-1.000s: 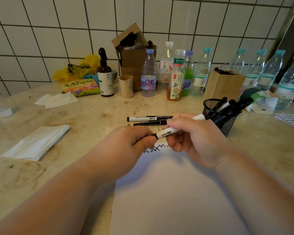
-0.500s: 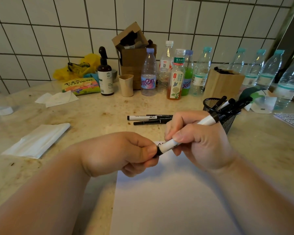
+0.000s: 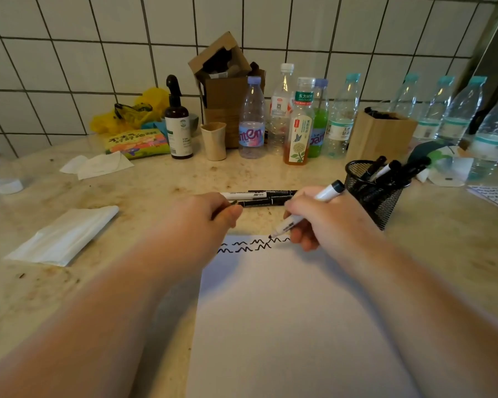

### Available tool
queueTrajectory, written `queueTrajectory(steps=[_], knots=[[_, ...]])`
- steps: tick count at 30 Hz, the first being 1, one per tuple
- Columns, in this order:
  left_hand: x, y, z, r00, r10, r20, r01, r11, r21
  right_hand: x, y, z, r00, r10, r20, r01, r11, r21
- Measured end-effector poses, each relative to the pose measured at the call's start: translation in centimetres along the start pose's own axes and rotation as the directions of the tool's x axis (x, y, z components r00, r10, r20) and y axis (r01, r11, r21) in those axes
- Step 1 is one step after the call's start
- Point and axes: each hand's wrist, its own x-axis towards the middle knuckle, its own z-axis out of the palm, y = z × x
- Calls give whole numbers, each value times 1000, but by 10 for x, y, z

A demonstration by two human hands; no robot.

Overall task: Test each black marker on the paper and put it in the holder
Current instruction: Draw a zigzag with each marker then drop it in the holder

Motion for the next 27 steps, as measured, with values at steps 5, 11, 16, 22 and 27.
queueTrajectory(steps=[5, 11, 16, 22, 27], knots=[[-3, -4, 13, 998, -23, 62, 20, 999, 49, 3, 6, -1, 991, 116, -65, -116, 993, 1], [0, -11, 15, 996, -69, 51, 65, 994, 89, 4, 12, 4, 988, 153, -21, -154, 988, -3], [2, -14, 18, 992, -87, 92, 69, 980, 189, 8, 17, 4, 984, 169, -49, -168, 985, 33], [3, -16, 19, 991, -100, 91, 81, 978, 192, 10, 19, 5, 981, 191, -37, -188, 980, 70], [3, -16, 19, 991, -99, 92, 81, 979, 186, 9, 18, 5, 982, 190, -15, -189, 979, 73]])
